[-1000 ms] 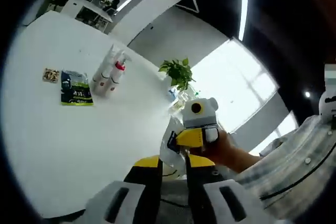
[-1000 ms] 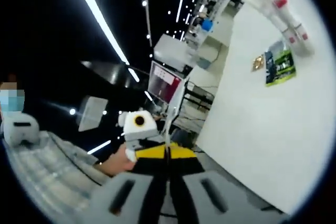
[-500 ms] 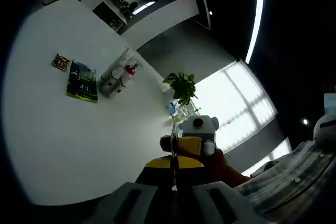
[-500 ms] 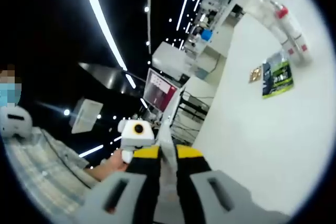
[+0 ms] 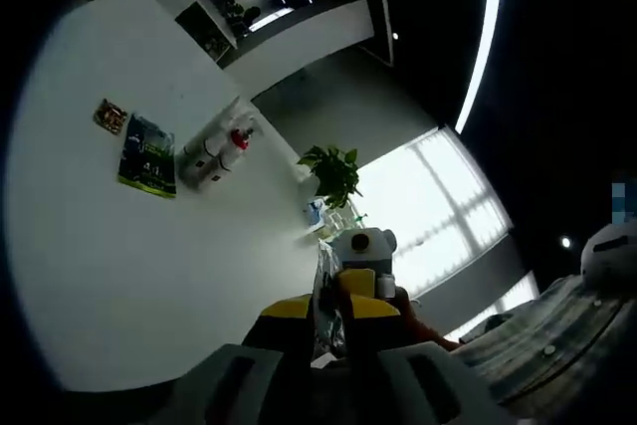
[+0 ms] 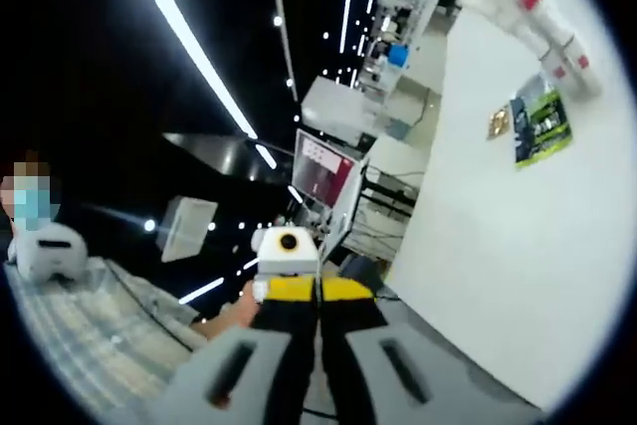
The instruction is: Arrange the skincare products in the storage area until every visible bottle or jar stands upright without overlapping.
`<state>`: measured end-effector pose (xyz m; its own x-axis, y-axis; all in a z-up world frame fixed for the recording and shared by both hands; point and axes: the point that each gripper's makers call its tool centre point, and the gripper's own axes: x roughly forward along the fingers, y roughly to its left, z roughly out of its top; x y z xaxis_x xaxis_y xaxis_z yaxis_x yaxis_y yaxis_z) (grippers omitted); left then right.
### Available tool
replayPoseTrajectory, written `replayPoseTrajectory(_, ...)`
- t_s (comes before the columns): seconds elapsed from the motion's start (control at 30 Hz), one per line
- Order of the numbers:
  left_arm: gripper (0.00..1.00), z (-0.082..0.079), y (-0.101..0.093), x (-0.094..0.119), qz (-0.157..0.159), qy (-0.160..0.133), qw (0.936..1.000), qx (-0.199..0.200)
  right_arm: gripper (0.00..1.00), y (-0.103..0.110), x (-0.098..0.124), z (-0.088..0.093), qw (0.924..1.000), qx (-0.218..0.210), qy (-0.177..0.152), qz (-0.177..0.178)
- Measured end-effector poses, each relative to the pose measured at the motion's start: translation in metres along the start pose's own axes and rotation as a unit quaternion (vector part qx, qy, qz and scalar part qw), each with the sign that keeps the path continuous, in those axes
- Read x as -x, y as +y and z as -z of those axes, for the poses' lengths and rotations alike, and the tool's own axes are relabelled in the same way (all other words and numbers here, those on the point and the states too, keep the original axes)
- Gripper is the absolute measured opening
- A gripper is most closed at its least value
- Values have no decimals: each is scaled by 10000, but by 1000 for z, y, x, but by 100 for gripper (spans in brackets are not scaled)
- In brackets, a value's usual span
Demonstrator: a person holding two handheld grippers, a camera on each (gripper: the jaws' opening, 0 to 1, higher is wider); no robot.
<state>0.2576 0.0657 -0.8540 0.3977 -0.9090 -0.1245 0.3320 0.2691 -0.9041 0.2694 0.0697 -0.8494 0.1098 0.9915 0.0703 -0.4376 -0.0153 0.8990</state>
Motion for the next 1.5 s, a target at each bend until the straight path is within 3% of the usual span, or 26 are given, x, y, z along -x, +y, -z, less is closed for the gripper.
replayPoseTrajectory(0.17,1,-1,-2,2,20,-20,10000,1,0,-1,0,-4,9999,16,-156,-20)
replayPoseTrajectory(0.33,0,-5,1,1,-44,-159,9999,10,5,-9,1,-12,9985,134,-485,199)
replayPoseTrajectory(0.6,0,-11,1,1,27,-292,9995,132,0,-5,2,-20,9969,-19,-777,109)
replayPoseTrajectory(0.7,0,-16,1,3,74,-477,9986,229,6,-8,2,-23,9952,-2,-968,175)
replayPoseTrajectory(0.77,0,-26,0,5,130,-823,9958,385,9,-10,1,-18,9959,-79,-873,244)
replayPoseTrajectory(0.93,0,-20,7,6,-82,-751,9967,309,0,-12,-1,-12,9959,1,-777,454)
replayPoseTrajectory(1.17,1,-17,5,7,-77,-849,9958,346,1,-12,-3,-11,9957,174,-781,465)
replayPoseTrajectory(1.23,1,-22,6,8,-86,-973,9945,377,7,-18,-2,-14,9912,537,-897,816)
replayPoseTrajectory(1.3,1,-25,6,7,-61,-1016,9940,397,3,-8,-6,-8,9953,333,-740,533)
replayPoseTrajectory(1.33,1,-25,7,6,-79,-1009,9941,384,3,-6,-5,-14,9946,180,-918,439)
replayPoseTrajectory(1.5,2,-22,9,2,-141,-950,9945,426,0,-13,-2,-12,9943,266,-840,601)
